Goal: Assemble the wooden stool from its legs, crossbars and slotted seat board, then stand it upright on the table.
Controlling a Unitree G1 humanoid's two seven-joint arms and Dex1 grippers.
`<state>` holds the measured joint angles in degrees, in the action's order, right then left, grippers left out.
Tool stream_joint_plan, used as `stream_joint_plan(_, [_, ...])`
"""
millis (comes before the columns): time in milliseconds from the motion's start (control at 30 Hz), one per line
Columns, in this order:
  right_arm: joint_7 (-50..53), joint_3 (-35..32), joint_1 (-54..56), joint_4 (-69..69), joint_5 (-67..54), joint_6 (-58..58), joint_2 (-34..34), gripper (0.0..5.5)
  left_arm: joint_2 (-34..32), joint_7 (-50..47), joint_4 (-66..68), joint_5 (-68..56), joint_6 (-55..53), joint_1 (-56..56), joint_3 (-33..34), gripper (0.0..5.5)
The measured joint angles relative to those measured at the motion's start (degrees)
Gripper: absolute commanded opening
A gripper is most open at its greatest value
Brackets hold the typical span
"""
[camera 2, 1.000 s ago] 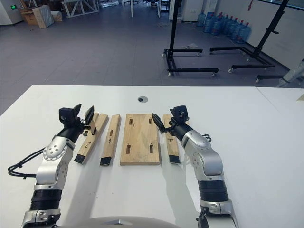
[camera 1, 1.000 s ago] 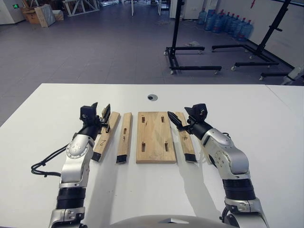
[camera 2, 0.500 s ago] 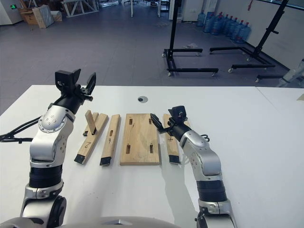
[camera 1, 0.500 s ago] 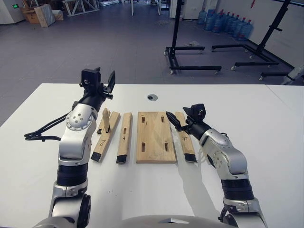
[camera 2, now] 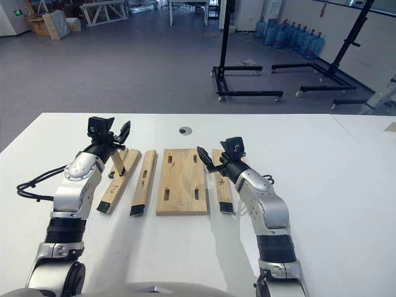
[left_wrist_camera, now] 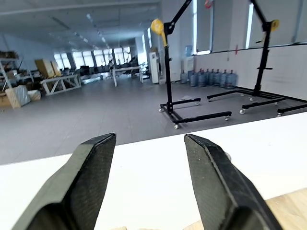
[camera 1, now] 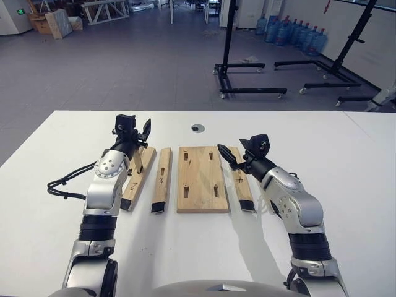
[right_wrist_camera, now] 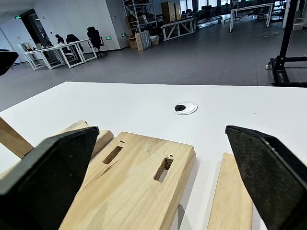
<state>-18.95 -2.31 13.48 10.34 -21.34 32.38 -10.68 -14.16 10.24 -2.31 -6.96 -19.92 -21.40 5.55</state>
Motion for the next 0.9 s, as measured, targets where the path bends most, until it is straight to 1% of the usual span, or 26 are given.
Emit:
stream_joint_plan(100, [0.1, -0.3, 0.9, 1.6, -0.2, 0.5, 0.0, 4.88, -0.2, -2.4, -9.9, -2.6, -6.2, -5.5, 3.1, 2.6])
stream_joint_plan(167, [0.1, -0.5, 1.0, 2.1, -0.7, 1.0, 0.0, 4.88, -1.7, -4.0, -18.3, -7.4, -11.6, -11.8, 7.9, 2.6])
stream_joint_plan(233, [0.5, -0.8, 0.4, 3.9, -1.2, 1.2, -0.1, 4.88, -4.0, -4.1, -23.0, -14.7, -17.6, -17.7, 13.3, 2.6])
stream_joint_plan(300, [0.8, -1.8, -0.6, 4.9, -1.2, 1.2, -0.2, 4.88, -6.3, -4.0, -23.1, -25.5, -25.1, -23.6, 19.7, 2.6])
stream_joint_plan(333, [1.2, -2.4, -1.6, 5.8, -1.2, 1.3, -0.4, 4.88, -8.9, -2.6, -21.7, -32.4, -29.6, -26.6, 23.2, 2.6])
stream_joint_plan(367, [1.5, -3.0, -2.4, 6.5, -1.3, 1.3, -0.9, 4.88, -12.7, 1.2, -19.9, -39.4, -33.9, -28.4, 26.2, 2.6])
stream_joint_plan(433, [1.6, -5.7, -5.2, 8.7, -1.5, 1.6, -2.9, 4.88, -21.8, 13.2, -16.1, -46.9, -37.6, -27.1, 29.9, 2.6])
stream_joint_plan(500, [1.2, -8.9, -8.0, 10.5, -1.8, 2.1, -5.7, 4.88, -30.0, 25.9, -10.5, -48.5, -37.7, -18.8, 33.2, 2.6])
stream_joint_plan(533, [0.9, -10.6, -9.0, 11.1, -2.1, 2.3, -7.2, 4.88, -32.8, 31.3, -7.5, -47.7, -37.1, -13.7, 34.0, 2.6])
stream_joint_plan(567, [0.5, -11.9, -9.7, 11.3, -2.2, 2.4, -8.2, 4.88, -34.2, 34.3, -5.9, -46.9, -36.9, -10.1, 34.2, 2.6])
stream_joint_plan(600, [0.2, -13.9, -10.4, 11.3, -2.3, 2.5, -9.5, 4.88, -35.5, 38.8, -3.9, -45.4, -35.7, -4.2, 34.0, 2.6])
stream_joint_plan(633, [-0.2, -16.2, -11.3, 11.3, -2.4, 2.6, -11.1, 4.88, -36.6, 44.1, -1.9, -43.1, -34.0, 3.3, 32.4, 2.6])
stream_joint_plan(700, [-0.5, -20.7, -13.6, 11.3, -3.2, 2.6, -13.5, 4.88, -36.8, 49.7, 0.2, -39.0, -32.2, 14.6, 27.2, 2.6])
stream_joint_plan(733, [-0.6, -22.4, -14.8, 11.3, -3.4, 2.6, -14.2, 4.88, -35.8, 49.6, -0.6, -37.5, -32.1, 18.3, 24.4, 2.6])
stream_joint_plan(767, [-0.6, -22.9, -15.4, 11.3, -3.4, 2.6, -14.4, 4.88, -34.9, 48.4, -2.8, -37.3, -32.2, 19.4, 22.5, 2.6])
stream_joint_plan(833, [-0.4, -22.7, -16.0, 11.8, -3.7, 2.5, -14.1, 4.88, -33.0, 43.1, -8.7, -36.7, -33.0, 18.1, 18.1, 2.6])
stream_joint_plan(900, [0.0, -21.5, -16.2, 12.2, -3.8, 2.5, -13.2, 4.88, -31.0, 35.4, -12.0, -33.8, -35.5, 14.8, 13.2, 2.6])
